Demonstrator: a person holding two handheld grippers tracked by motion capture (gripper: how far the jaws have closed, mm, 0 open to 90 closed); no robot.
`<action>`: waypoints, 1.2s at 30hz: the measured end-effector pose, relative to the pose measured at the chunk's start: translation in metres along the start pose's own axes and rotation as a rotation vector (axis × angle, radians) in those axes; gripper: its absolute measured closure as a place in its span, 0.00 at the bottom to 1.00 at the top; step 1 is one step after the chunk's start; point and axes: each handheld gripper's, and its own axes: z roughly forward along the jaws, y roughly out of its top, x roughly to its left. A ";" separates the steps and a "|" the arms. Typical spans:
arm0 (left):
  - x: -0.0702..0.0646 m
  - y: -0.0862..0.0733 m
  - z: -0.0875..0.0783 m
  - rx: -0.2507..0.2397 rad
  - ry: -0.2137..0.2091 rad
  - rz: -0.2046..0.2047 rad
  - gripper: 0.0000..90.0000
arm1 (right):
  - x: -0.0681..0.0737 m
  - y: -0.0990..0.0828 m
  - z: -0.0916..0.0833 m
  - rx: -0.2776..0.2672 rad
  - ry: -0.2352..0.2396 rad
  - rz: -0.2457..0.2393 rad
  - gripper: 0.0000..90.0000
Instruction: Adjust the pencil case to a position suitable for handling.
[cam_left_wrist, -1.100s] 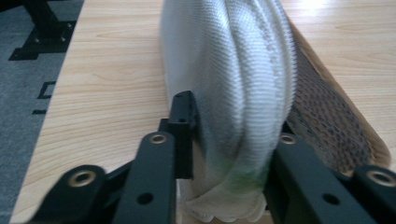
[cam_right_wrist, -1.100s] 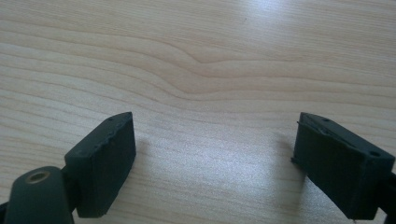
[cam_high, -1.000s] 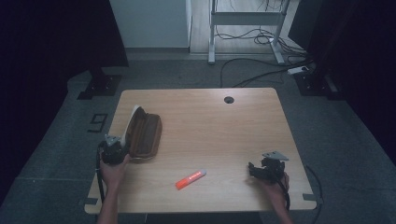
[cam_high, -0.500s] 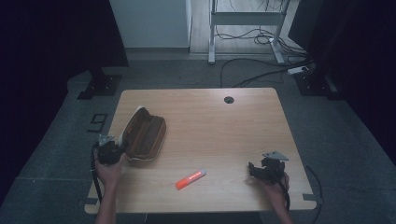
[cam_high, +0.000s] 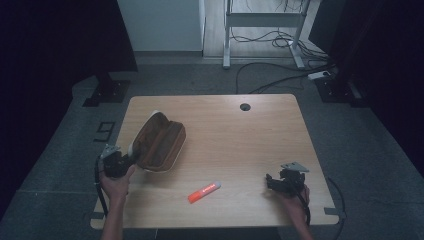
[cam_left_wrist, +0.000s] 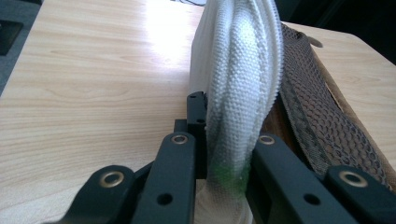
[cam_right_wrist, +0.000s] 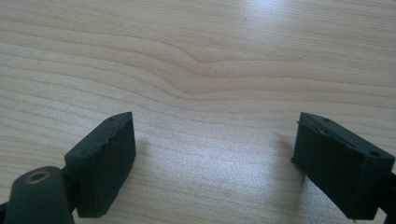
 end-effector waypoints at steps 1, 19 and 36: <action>-0.002 0.001 -0.001 -0.001 -0.005 0.007 0.94 | 0.000 0.000 0.000 0.000 0.000 0.000 0.14; -0.019 0.011 -0.007 0.002 -0.089 0.072 0.94 | 0.000 0.000 0.000 0.000 0.000 0.000 0.14; -0.034 0.007 0.001 0.048 -0.126 0.153 0.94 | 0.000 0.000 0.000 0.000 0.001 -0.001 0.14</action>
